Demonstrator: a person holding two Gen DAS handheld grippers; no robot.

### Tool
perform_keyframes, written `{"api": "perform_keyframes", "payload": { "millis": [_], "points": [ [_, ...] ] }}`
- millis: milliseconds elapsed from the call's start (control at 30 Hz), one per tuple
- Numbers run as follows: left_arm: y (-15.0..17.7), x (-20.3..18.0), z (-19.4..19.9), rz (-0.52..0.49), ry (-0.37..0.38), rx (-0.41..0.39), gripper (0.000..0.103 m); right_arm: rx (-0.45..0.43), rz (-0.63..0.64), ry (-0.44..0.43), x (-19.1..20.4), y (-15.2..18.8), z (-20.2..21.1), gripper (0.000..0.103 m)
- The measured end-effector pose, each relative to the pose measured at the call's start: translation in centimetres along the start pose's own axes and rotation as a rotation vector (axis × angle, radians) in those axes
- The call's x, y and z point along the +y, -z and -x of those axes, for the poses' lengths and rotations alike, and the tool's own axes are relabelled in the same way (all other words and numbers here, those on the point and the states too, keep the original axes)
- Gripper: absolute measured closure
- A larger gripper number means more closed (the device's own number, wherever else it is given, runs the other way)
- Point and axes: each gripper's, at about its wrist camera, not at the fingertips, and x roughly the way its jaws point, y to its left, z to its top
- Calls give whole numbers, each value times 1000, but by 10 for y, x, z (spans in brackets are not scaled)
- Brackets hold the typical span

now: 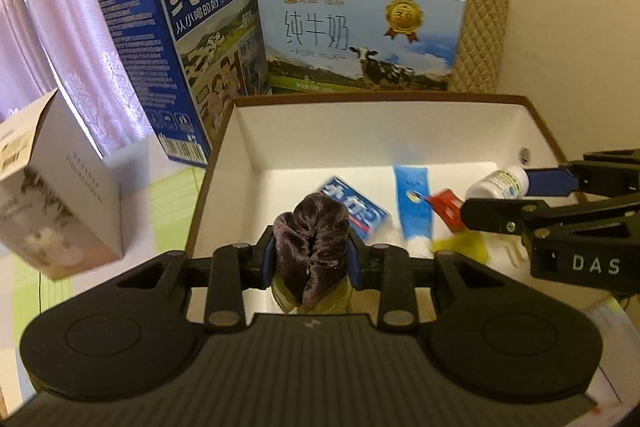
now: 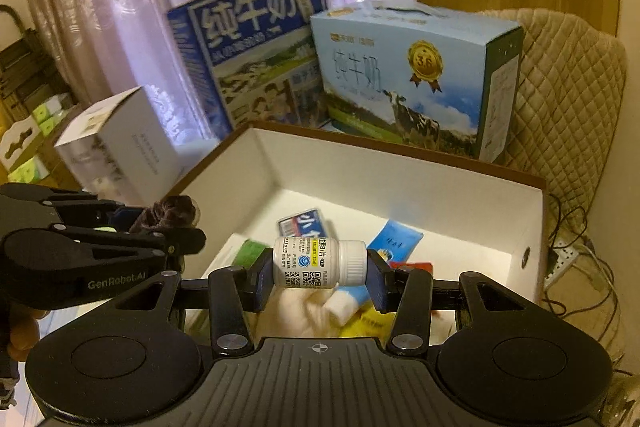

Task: Organize objects
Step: 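Lower the scrunchie and pill bottle into the box and open both tools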

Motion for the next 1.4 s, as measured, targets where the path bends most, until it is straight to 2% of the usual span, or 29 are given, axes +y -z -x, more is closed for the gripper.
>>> {"api": "perform_keyframes", "payload": {
  "millis": [300,533,600,733,800,967,1267,1400],
  "points": [
    [-31,15,-55,-29,-23,36,74,31,-73,19,-26,-25,-49,59],
    [-44,21,-84,-37,-31,52,73,50,-96,26,-29,-28,-71,59],
    [-46,22,-89,-43,-24,52,70,58,-103,24,-30,-28,-76,59],
    [-49,21,-96,-56,-24,46,66,69,-119,22,-32,-28,-85,59],
    [-49,21,-98,-64,-31,42,58,72,-127,21,-34,-28,-88,59],
    [-49,24,-100,-70,-29,40,51,80,-134,20,-36,-28,-93,59],
    [-50,27,-100,-53,-31,44,46,100,-157,24,-36,-28,-103,59],
    [-50,27,-99,-49,-31,49,42,76,-206,13,-39,-33,-109,59]
  ]
}}
